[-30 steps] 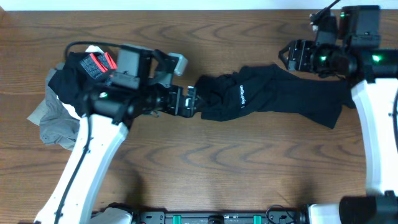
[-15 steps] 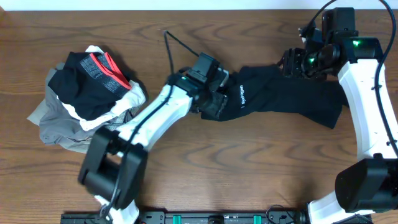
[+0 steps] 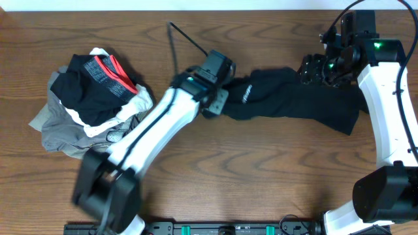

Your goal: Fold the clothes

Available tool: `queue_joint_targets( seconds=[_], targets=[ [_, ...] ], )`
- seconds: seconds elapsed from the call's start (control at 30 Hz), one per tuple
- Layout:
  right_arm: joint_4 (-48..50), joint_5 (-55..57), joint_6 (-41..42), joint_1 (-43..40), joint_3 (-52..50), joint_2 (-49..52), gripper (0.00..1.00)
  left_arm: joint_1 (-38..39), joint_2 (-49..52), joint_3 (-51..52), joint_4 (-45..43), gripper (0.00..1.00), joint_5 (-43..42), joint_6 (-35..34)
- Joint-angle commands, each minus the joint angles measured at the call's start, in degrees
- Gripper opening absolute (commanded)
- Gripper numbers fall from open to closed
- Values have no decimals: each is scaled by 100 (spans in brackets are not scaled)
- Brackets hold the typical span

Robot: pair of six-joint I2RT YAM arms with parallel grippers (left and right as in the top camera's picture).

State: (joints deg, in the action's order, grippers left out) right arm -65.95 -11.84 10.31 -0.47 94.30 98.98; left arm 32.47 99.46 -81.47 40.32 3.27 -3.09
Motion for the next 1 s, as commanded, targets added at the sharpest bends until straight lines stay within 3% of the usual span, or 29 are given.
queue_joint_targets(
  seconds=[0.0,0.17,0.57,0.97],
  targets=[
    [-4,282,37,-68,-96,-146,78,-4,-1025,-343,13,6,1113,-192],
    [66,284,37,-70,-476,-146,82,-133,-1683,-341,13,6,1207,-166],
    [802,-345,-74,-42,-2052,-146,79,-354,-1285,-341,-260,6,1252,199],
    [2680,-339,625,-33,-3442,-146,77,-796,-1276,-341,-859,6,1294,144]
  ],
)
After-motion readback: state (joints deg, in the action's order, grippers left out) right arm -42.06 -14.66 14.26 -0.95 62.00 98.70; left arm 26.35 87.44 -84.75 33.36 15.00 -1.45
